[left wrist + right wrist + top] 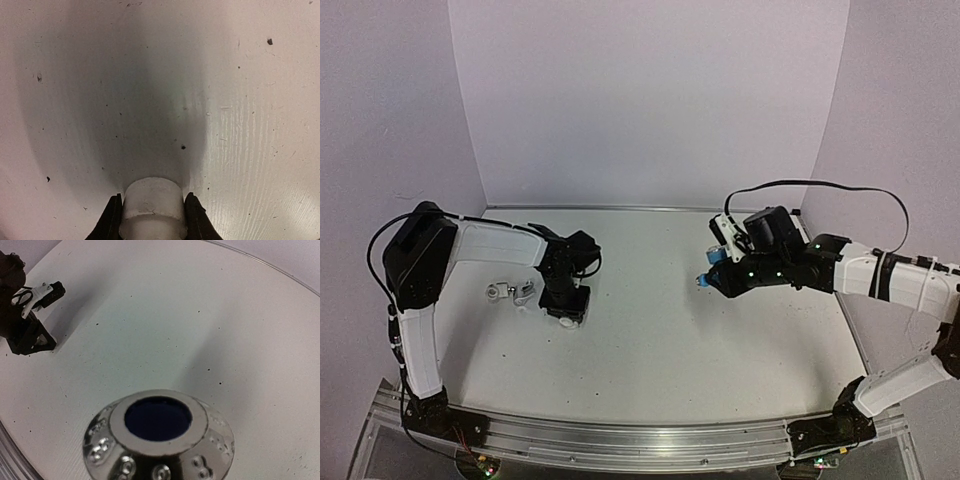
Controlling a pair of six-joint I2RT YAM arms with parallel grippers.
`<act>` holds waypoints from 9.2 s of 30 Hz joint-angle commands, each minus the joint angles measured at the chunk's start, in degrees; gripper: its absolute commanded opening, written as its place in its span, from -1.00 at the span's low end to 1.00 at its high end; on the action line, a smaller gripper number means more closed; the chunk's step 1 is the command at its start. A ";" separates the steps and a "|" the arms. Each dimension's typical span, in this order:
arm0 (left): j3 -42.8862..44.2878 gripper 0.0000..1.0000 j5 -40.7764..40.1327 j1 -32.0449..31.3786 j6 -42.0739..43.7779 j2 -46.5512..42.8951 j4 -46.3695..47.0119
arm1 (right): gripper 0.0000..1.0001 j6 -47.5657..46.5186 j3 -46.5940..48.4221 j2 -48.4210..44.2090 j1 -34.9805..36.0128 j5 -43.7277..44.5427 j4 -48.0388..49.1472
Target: Install the water faucets
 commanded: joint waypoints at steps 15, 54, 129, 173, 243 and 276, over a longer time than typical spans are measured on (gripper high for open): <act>-5.66 -1.00 67.70 5.00 -29.74 -38.96 48.97 | -1.00 -29.61 6.86 -7.63 3.89 -36.38 32.48; -13.17 -1.00 58.98 4.63 -34.51 -44.01 60.84 | -1.00 -22.12 22.17 12.70 14.89 -30.69 43.30; -18.48 0.99 29.80 4.78 33.68 -57.84 43.73 | -1.00 96.83 18.88 35.28 0.94 -51.52 102.01; -27.42 0.77 -7.26 19.65 -34.95 -29.97 -5.42 | -1.00 27.06 -4.76 11.07 -8.84 -44.86 37.73; -30.86 -0.50 53.06 2.53 -40.77 15.12 122.14 | -1.00 26.89 -10.28 0.08 -8.84 -38.21 34.60; -6.10 0.69 12.73 -4.96 9.99 -6.40 26.92 | -1.00 24.37 -10.02 -2.12 -8.84 -36.91 31.98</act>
